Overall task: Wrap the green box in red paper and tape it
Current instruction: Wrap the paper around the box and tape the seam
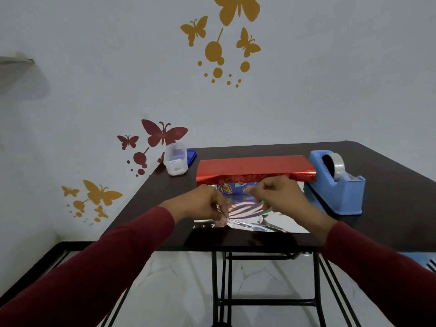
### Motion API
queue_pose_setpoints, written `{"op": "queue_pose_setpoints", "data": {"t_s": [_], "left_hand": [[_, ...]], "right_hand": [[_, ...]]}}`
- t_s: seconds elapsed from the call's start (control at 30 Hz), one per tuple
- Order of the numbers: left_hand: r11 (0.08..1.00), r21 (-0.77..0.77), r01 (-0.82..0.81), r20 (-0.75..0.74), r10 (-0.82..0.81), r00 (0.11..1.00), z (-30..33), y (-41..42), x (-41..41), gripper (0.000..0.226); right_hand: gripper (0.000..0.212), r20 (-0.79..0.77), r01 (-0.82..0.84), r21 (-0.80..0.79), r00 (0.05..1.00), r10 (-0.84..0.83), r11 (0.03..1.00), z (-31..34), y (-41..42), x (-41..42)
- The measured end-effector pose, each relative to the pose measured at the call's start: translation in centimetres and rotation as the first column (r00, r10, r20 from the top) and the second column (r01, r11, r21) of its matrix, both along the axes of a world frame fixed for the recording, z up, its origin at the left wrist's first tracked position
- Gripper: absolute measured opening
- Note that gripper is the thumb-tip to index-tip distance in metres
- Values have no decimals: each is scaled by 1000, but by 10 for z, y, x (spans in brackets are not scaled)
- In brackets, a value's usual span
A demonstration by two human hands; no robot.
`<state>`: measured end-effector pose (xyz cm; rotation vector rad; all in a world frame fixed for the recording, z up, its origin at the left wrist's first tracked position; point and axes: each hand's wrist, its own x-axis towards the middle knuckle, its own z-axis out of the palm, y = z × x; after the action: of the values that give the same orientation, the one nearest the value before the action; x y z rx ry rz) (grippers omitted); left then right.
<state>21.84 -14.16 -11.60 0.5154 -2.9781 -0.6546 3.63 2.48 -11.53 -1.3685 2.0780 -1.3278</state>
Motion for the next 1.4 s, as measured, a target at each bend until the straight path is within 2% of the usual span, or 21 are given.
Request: {"op": "queue_pose_setpoints", "data": {"t_s": [0.07,0.13,0.2,0.27,0.4,0.47,0.5,0.53,0.57,0.6,0.63,0.67,0.7,0.77,0.83,0.97,1.2,1.33,1.4], "left_hand": [[999,-13,-33,-26,33,999,5,2,-3,9],[996,0,-85,-103,84,991,14,2,-3,8],[993,-15,-120,-167,115,979,23,-1,-4,9],[989,-30,-147,-176,140,974,30,0,-3,11],[966,-53,-254,-216,237,947,43,3,0,17],[967,-10,-255,-269,243,932,46,8,-1,19],[972,40,-233,-275,235,932,47,13,-3,27],[977,56,-208,-265,215,940,47,18,-6,45],[981,-12,-192,-243,183,953,47,23,-12,69],[970,-149,-192,-214,158,964,45,25,-19,85],[937,-285,-200,-208,143,968,43,25,-28,89],[904,-366,-221,-237,139,962,44,21,-36,79],[890,-378,-257,-289,150,945,48,15,-42,61],[905,-278,-323,-369,210,905,59,0,-50,28],[913,-196,-357,-344,277,897,70,-17,-53,16],[926,-116,-359,-249,323,913,82,-50,-63,12],[919,-85,-384,-26,384,923,79,-81,-81,21],[906,-55,-419,-40,417,908,70,-94,-90,29],[905,-31,-423,-36,422,906,67,-98,-92,30]], "right_hand": [[30,-166,-103,102,979,119,989,2,10,3],[53,-443,-123,212,872,208,969,0,18,-2],[58,-677,-22,225,716,172,974,-1,21,-10],[45,-750,65,140,659,63,988,5,23,-18],[26,-602,94,18,796,-64,995,20,23,-39],[22,-530,89,-11,844,-81,996,30,22,-47],[22,-511,82,-20,856,-80,996,35,20,-51],[22,-499,73,-26,863,-76,997,38,16,-54],[20,-500,67,-29,863,-72,997,41,11,-57],[19,-506,65,-20,860,-66,998,44,5,-61],[17,-514,62,-1,856,-54,998,47,-1,-64],[16,-522,60,23,852,-39,998,51,-7,-69],[17,-535,64,46,844,-30,997,55,-11,-74],[21,-577,102,97,816,-27,990,64,-16,-87],[21,-594,132,132,804,-28,982,71,-16,-103],[36,-477,110,126,878,-37,986,75,-24,-124],[50,-471,163,327,882,11,931,69,-56,-141],[46,-565,289,412,825,-6,864,74,-74,-146],[41,-632,396,388,772,-72,832,75,-80,-146]]}}
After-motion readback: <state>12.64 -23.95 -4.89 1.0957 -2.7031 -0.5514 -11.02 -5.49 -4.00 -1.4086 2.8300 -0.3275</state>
